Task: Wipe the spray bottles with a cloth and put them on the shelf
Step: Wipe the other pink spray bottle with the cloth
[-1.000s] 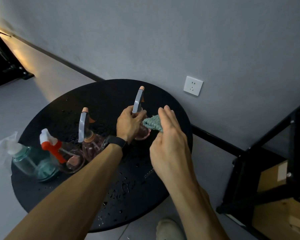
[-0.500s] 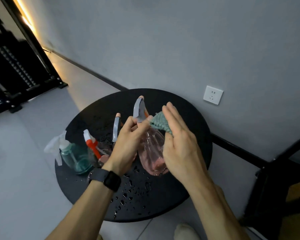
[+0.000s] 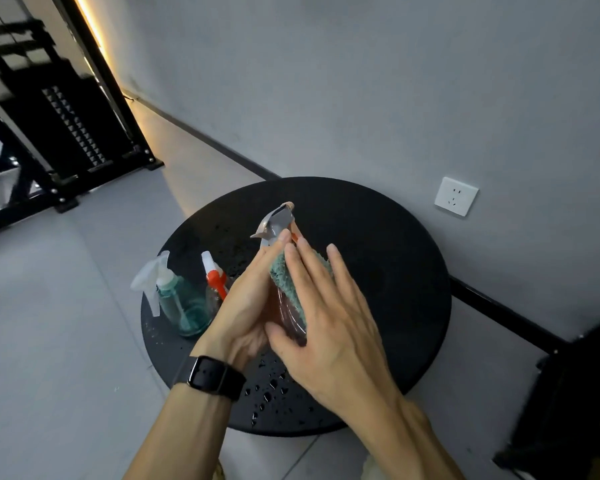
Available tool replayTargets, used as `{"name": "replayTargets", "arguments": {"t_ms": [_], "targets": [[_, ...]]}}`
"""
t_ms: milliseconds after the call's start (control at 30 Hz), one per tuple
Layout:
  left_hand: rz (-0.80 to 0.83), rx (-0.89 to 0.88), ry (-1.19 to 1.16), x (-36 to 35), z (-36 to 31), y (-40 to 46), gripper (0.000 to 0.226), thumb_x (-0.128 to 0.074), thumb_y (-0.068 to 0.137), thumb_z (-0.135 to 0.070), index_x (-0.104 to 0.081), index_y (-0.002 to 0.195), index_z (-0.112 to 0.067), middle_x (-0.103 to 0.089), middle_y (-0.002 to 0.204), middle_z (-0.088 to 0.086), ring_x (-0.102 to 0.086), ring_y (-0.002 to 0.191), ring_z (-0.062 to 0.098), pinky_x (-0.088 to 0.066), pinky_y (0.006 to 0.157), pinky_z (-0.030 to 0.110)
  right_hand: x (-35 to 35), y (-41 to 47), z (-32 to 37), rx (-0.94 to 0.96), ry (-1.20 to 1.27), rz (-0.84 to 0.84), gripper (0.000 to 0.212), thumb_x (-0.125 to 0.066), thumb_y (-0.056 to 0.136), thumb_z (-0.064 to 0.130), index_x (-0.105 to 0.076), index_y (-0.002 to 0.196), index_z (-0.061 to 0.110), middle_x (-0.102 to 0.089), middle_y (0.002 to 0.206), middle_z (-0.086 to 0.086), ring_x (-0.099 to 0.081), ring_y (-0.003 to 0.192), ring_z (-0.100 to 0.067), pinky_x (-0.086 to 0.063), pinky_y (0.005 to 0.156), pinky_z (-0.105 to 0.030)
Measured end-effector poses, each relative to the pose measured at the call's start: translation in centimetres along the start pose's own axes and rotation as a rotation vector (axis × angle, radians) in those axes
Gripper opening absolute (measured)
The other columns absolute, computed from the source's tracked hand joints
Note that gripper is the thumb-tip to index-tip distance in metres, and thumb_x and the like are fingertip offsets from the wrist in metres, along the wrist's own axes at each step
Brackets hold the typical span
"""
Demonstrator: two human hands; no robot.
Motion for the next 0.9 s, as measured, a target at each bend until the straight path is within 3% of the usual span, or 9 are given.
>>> {"name": "replayTargets", "arguments": {"t_ms": [100,167,300,400,467,533,667,733,900], "targets": [[-0.005,0.036,0.056,0.6,0.0,-0.2,0.060,-0.064,0.088,-0.052,-0.064,0.120,-0.001,-0.066,0.108,0.019,-0.068,0.094,0.028,-0.056,0.090,0.039,0.0,0.0,0.6,-0.011,0.006,-0.017,0.093,-0.057,0.084,0.052,0.005,0.153,0.038,0.002,0.161,0.021,-0.008,0.149,-0.019,-0.038,0.109,-0.042],[0.021,0.028,0.048,0.6,0.0,-0.3,0.055,-0.061,0.090,-0.054,-0.069,0.109,-0.004,-0.067,0.104,0.017,-0.067,0.093,0.028,-0.052,0.093,0.041,-0.2,0.0,1.0,0.004,-0.034,-0.093,0.090,-0.060,0.080,0.048,-0.012,0.154,0.032,-0.015,0.160,0.016,-0.029,0.142,-0.018,-0.049,0.098,-0.040],[0.056,-0.058,-0.016,1.0,-0.3,-0.8,0.051,-0.052,0.095,-0.051,-0.070,0.115,-0.008,-0.065,0.111,0.018,-0.063,0.101,0.031,-0.049,0.096,0.044,-0.3,0.3,1.3,-0.012,-0.080,-0.219,0.083,-0.064,0.077,0.044,-0.030,0.150,0.023,-0.032,0.156,0.007,-0.042,0.134,-0.020,-0.055,0.089,-0.038],[0.036,-0.083,-0.008,1.0,0.3,-1.3,0.056,-0.051,0.094,-0.051,-0.067,0.123,-0.006,-0.062,0.119,0.019,-0.059,0.108,0.032,-0.046,0.101,0.044,-0.3,0.7,1.7,-0.034,-0.055,-0.292,0.083,-0.066,0.076,0.042,-0.032,0.149,0.022,-0.033,0.155,0.005,-0.043,0.133,-0.021,-0.055,0.089,-0.038],[0.021,-0.116,-0.012,0.7,1.0,-1.7,0.044,-0.047,0.097,-0.044,-0.076,0.099,-0.011,-0.071,0.097,0.011,-0.068,0.087,0.021,-0.057,0.081,0.032,-0.2,0.9,2.1,-0.037,-0.055,-0.317,0.082,-0.065,0.076,0.042,-0.034,0.149,0.022,-0.033,0.156,0.005,-0.043,0.133,-0.020,-0.054,0.089,-0.037],[0.018,-0.138,-0.053,0.4,1.5,-2.1,0.041,-0.047,0.097,-0.037,-0.075,0.079,-0.014,-0.070,0.077,0.005,-0.067,0.069,0.015,-0.057,0.065,0.026,-0.4,0.9,2.5,-0.038,-0.090,-0.305,0.080,-0.062,0.079,0.044,-0.032,0.150,0.023,-0.029,0.157,0.006,-0.038,0.137,-0.020,-0.052,0.094,-0.038],[-0.014,-0.167,-0.092,0.5,1.2,-2.3,0.036,-0.047,0.096,-0.031,-0.072,0.076,-0.014,-0.066,0.074,0.004,-0.065,0.067,0.014,-0.056,0.064,0.025,-0.6,0.9,2.9,-0.025,-0.194,-0.256,0.068,-0.044,0.093,0.048,-0.026,0.153,0.021,-0.013,0.162,0.001,-0.004,0.150,-0.020,-0.021,0.117,-0.052],[-0.040,-0.193,-0.103,0.6,1.3,-2.2,0.037,-0.045,0.097,-0.026,-0.068,0.069,-0.017,-0.060,0.068,0.002,-0.058,0.061,0.012,-0.053,0.058,0.023,-0.7,1.0,3.2,-0.005,-0.188,-0.261,0.060,-0.033,0.098,0.044,-0.028,0.152,0.017,-0.014,0.162,0.000,-0.002,0.150,-0.015,-0.013,0.119,-0.052],[-0.035,-0.194,-0.103,0.4,1.0,-2.4,0.036,-0.049,0.091,-0.030,-0.070,0.066,-0.016,-0.062,0.067,0.002,-0.062,0.060,0.011,-0.056,0.058,0.021,-1.2,0.8,3.2,0.026,-0.075,-0.243,0.053,-0.026,0.103,0.035,-0.024,0.153,0.017,-0.019,0.161,0.005,-0.010,0.149,-0.010,-0.030,0.115,-0.044]]}}
Point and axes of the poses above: each hand's wrist, its own y-axis towards the middle knuckle, its own x-axis out of the back of the hand, z = x × y, the point moved 1 cm from there along y, towards the middle knuckle
